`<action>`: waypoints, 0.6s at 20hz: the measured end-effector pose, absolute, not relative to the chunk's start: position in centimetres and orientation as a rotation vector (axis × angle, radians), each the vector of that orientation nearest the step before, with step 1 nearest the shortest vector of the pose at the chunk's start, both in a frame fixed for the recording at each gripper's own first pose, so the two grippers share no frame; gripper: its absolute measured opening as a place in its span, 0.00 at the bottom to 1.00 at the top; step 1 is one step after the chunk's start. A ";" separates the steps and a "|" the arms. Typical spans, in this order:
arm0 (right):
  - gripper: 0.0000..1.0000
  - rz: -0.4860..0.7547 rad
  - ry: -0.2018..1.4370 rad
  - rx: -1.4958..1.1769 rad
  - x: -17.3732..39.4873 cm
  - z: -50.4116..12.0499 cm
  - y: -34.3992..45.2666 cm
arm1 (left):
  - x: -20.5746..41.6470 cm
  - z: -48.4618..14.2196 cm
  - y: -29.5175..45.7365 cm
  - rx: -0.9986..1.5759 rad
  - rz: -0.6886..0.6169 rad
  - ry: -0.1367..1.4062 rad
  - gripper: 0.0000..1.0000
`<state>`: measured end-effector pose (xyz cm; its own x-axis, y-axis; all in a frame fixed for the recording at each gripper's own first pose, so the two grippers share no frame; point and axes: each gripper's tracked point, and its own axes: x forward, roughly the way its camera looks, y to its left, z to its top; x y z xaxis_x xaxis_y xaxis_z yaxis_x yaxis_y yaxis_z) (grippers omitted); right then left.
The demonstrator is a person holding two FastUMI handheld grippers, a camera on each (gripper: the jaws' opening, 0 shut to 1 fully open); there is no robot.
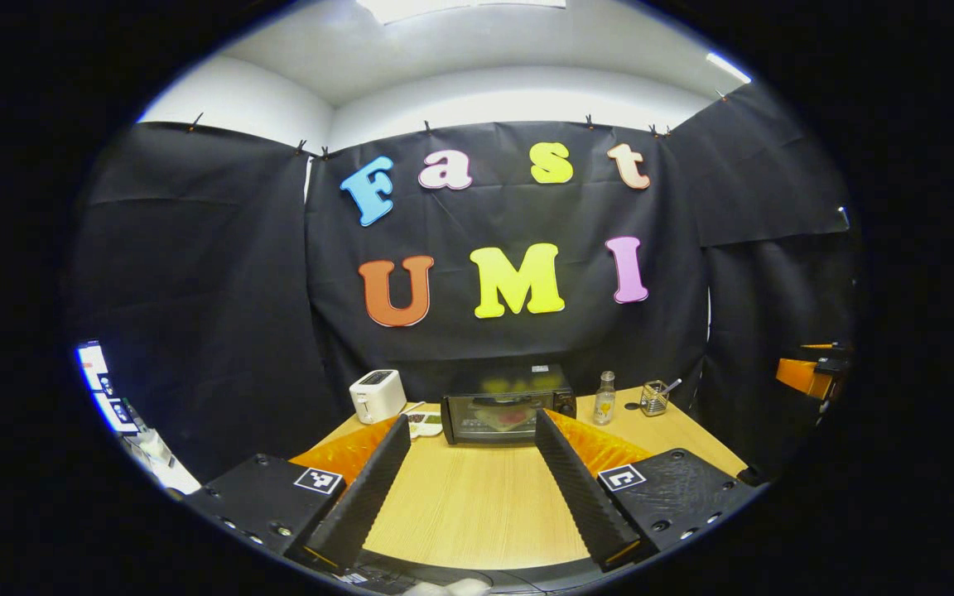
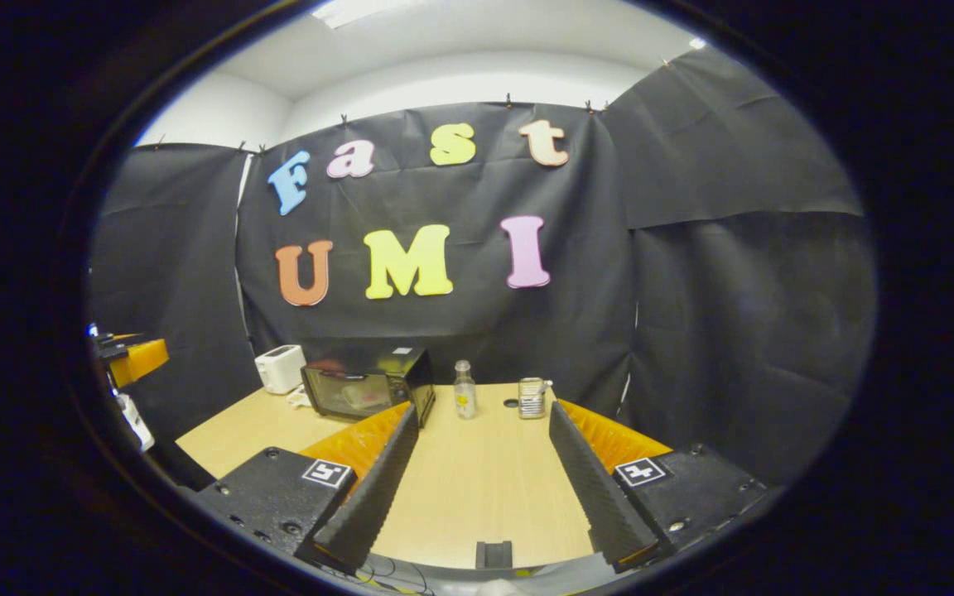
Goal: Open the electric oven with the left hand, put the food in, and close the electric oven.
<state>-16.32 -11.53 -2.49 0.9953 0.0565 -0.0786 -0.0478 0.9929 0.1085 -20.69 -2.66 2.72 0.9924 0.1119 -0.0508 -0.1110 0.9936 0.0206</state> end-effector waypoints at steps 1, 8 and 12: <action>1.00 0.037 0.080 0.108 -16.8 -2.2 -11.4 | -20.8 2.7 -2.1 0.009 0.110 0.054 0.96; 1.00 -0.017 0.053 0.089 -20.0 -0.3 -8.7 | -22.6 3.0 1.0 0.011 0.071 0.023 0.96; 1.00 -0.052 0.029 0.059 -21.8 0.2 -7.2 | -22.8 1.9 1.7 0.009 0.017 0.038 0.96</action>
<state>-21.78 -7.18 0.16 0.9983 -0.0506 -0.0302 0.0523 0.9969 0.0586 -22.82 1.66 1.89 0.9991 0.0172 -0.0378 -0.0169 0.9998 0.0092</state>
